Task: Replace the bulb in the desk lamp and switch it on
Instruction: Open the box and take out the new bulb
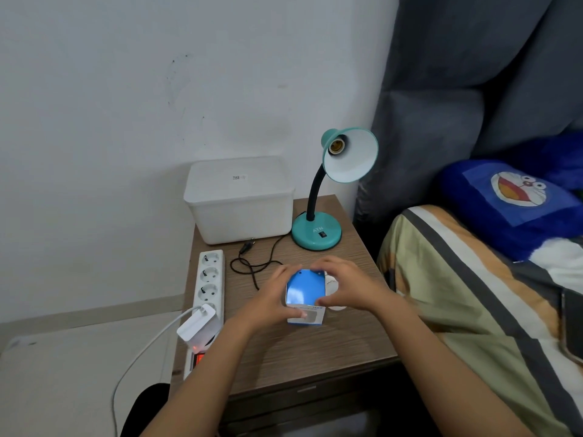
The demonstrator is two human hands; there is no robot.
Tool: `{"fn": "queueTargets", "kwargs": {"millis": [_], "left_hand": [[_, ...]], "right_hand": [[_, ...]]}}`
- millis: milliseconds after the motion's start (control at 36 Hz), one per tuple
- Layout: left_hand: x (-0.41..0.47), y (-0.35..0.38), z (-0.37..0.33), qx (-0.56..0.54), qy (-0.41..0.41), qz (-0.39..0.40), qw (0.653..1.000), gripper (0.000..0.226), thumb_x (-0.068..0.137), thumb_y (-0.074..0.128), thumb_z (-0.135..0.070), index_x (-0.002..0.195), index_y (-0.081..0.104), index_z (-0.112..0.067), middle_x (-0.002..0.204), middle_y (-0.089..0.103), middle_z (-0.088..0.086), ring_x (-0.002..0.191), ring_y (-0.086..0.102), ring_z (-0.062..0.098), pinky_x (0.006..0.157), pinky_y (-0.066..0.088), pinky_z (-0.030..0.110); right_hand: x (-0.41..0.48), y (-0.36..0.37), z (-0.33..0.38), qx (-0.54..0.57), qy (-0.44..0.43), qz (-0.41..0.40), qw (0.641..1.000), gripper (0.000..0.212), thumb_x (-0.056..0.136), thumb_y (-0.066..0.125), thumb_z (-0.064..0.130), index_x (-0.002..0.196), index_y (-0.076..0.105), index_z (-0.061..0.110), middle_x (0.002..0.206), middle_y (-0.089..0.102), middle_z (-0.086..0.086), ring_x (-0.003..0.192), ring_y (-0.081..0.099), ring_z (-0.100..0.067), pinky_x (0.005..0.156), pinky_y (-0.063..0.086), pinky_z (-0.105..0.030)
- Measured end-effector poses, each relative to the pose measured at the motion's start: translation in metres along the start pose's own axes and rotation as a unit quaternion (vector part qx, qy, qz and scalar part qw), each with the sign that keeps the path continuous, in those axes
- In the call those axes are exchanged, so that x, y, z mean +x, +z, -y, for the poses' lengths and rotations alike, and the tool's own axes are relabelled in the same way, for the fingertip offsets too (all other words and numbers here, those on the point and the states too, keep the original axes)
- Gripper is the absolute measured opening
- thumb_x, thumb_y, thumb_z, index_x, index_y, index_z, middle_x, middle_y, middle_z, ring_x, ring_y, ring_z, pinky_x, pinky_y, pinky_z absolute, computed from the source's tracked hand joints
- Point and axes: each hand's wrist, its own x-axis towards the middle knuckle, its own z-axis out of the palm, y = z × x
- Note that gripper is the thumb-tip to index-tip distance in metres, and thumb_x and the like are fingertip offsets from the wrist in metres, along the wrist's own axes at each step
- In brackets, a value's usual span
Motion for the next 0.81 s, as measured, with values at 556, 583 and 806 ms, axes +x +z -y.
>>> {"fn": "queueTargets", "kwargs": {"millis": [556, 583, 806], "left_hand": [[-0.001, 0.003, -0.001, -0.003, -0.029, 0.011, 1.000, 0.095, 0.073, 0.076, -0.035, 0.147, 0.017, -0.026, 0.148, 0.021, -0.006, 0.130, 0.030, 0.009, 0.098, 0.032, 0.021], [-0.002, 0.003, -0.001, -0.002, -0.028, 0.010, 1.000, 0.095, 0.073, 0.076, -0.034, 0.147, 0.017, -0.025, 0.147, 0.022, -0.006, 0.129, 0.030, 0.009, 0.098, 0.032, 0.021], [-0.004, 0.004, 0.000, -0.002, -0.021, 0.016, 1.000, 0.092, 0.078, 0.072, -0.034, 0.148, 0.012, -0.027, 0.151, 0.014, -0.007, 0.124, 0.024, 0.001, 0.094, 0.032, 0.018]], "right_hand": [[0.013, -0.005, 0.011, -0.096, 0.001, 0.030, 0.995, 0.066, 0.073, 0.076, 0.033, 0.132, 0.052, 0.014, 0.130, 0.048, 0.004, 0.120, 0.043, -0.013, 0.097, 0.042, -0.030], [0.013, -0.006, 0.011, -0.096, 0.001, 0.029, 0.995, 0.065, 0.072, 0.076, 0.033, 0.130, 0.054, 0.014, 0.129, 0.050, 0.003, 0.119, 0.044, -0.013, 0.097, 0.044, -0.030], [0.010, -0.004, 0.008, -0.059, 0.005, 0.011, 0.998, 0.066, 0.073, 0.077, 0.029, 0.132, 0.053, 0.014, 0.131, 0.051, 0.004, 0.121, 0.043, -0.012, 0.098, 0.039, -0.027]]}}
